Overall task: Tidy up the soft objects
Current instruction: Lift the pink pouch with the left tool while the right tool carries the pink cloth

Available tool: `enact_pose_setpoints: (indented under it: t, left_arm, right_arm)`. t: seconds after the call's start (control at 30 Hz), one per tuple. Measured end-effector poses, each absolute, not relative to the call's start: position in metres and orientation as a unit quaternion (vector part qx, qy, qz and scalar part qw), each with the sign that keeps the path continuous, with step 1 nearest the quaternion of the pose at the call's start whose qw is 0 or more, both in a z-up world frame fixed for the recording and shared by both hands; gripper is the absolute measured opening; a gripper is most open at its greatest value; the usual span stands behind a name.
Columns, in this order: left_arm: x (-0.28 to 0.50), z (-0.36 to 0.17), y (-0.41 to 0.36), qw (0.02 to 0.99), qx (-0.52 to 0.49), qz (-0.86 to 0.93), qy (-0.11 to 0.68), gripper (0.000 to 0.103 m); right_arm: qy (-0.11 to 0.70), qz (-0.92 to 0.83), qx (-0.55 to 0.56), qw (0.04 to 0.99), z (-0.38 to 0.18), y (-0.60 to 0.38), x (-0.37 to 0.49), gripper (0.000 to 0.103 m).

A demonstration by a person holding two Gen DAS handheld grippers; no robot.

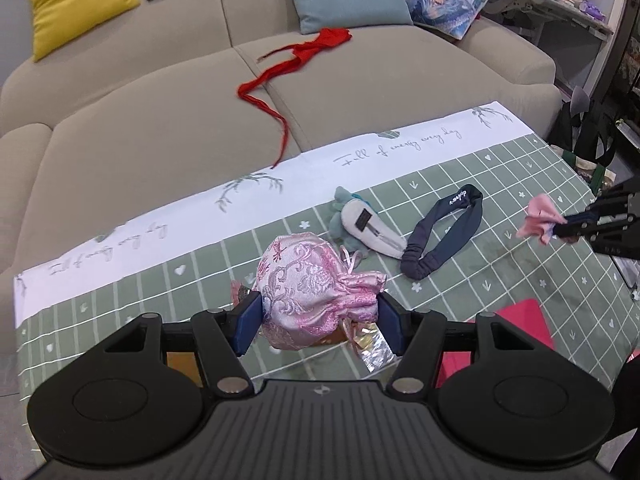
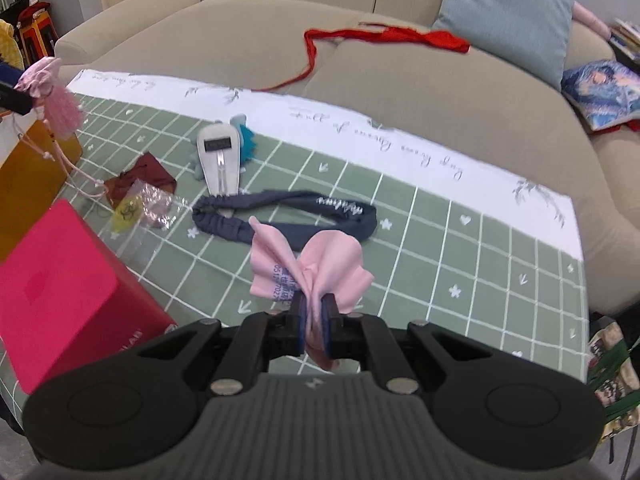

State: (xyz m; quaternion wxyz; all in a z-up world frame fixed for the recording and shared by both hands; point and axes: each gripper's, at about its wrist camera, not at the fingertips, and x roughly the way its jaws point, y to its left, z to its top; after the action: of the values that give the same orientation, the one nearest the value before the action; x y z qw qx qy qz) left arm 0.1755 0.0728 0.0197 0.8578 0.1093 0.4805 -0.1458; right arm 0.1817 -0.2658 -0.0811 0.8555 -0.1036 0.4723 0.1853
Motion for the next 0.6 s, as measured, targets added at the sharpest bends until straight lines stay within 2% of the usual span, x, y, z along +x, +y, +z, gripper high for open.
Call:
enact_pose_setpoints:
  t: [0.27, 0.6]
  left_arm:
    - [0.146, 0.046, 0.104, 0.871, 0.104, -0.131, 0.463, 0.070]
    - [0.115, 0.053, 0.151, 0.879, 0.087, -0.108, 0.456, 0.070]
  right_arm:
    - [0.446, 0.168, -0.126, 0.870, -0.048, -0.245, 0.171, 0.005]
    - [0.410, 0.194, -0.179, 0.873, -0.002, -0.180, 0.159, 0.005]
